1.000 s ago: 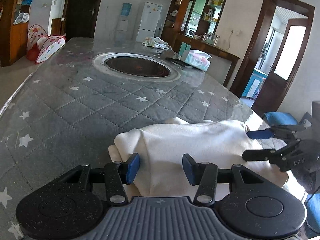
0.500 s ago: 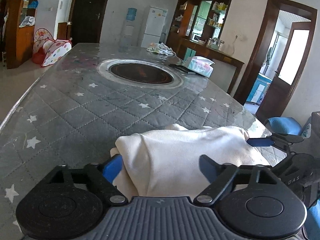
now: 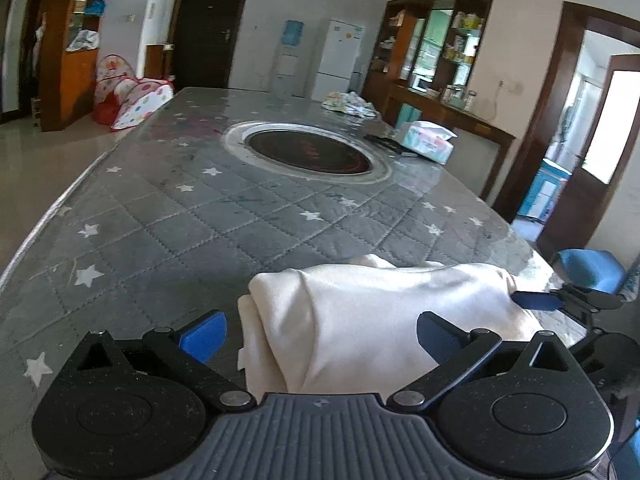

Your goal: Fold clothes

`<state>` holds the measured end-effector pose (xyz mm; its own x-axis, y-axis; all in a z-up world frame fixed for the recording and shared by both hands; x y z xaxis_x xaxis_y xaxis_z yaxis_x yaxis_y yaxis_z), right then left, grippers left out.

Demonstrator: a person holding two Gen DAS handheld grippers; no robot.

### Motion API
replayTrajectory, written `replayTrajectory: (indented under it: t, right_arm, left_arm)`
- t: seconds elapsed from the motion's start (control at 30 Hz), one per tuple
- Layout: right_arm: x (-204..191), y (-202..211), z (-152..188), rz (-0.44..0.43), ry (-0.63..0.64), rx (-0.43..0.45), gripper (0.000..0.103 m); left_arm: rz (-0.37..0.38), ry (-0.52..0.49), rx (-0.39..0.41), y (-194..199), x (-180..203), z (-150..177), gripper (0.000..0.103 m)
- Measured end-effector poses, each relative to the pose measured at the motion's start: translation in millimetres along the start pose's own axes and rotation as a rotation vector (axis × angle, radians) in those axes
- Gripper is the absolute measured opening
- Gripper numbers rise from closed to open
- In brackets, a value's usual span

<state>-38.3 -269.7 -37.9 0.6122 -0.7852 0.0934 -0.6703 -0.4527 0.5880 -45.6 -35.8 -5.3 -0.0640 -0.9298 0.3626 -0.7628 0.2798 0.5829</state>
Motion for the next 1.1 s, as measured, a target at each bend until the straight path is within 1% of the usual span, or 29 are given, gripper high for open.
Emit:
replayTrajectory:
  t: [0.23,0.43,0.63,0.83,1.1]
  right_arm:
    - [-1.4,-0.5,0.5,0.001,0.005,-0.004,0.103]
    - [-2.7,-0.2,0.9,-0.002,0.008,-0.009,0.103]
    - [-7.5,2.7,0.8,-0.020,0.027,-0.024,0.103]
    - [-8.6,9.0,1.3,-0.010,-0.013,-0.005,0.103]
    - [-13.9,18.8,5.6,0.015,-0.035,0.001,0.103]
  left_arm:
    - [-0.068,0.007,0.002,-3.9,-1.0,1.0,0.103]
    - [-0.102,-0.005,-0.001,-3.7,1.8,1.8,0.103]
    - [-0.113,-0.015,-0.007,-0.7,4.7,3.3,0.103]
    - [-0.118,-0.030,-0.011,1.7,10.3,5.9,0.103]
    - [-0.112,-0.049,-0.005,10.1,18.6,11.6,0.103]
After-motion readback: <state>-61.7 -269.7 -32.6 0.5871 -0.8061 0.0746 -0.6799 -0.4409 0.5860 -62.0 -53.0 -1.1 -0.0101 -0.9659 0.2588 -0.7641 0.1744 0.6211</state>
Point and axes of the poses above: each gripper's, at about its wrist camera, not at the fingertips, and y roughly against the way its jaws point, x to its right, z to its underside, the point moved 7 cm from there along -y, roughly the way its jaws point, and after that the axes turned 11 degrees about y, right-handed, at the moved point
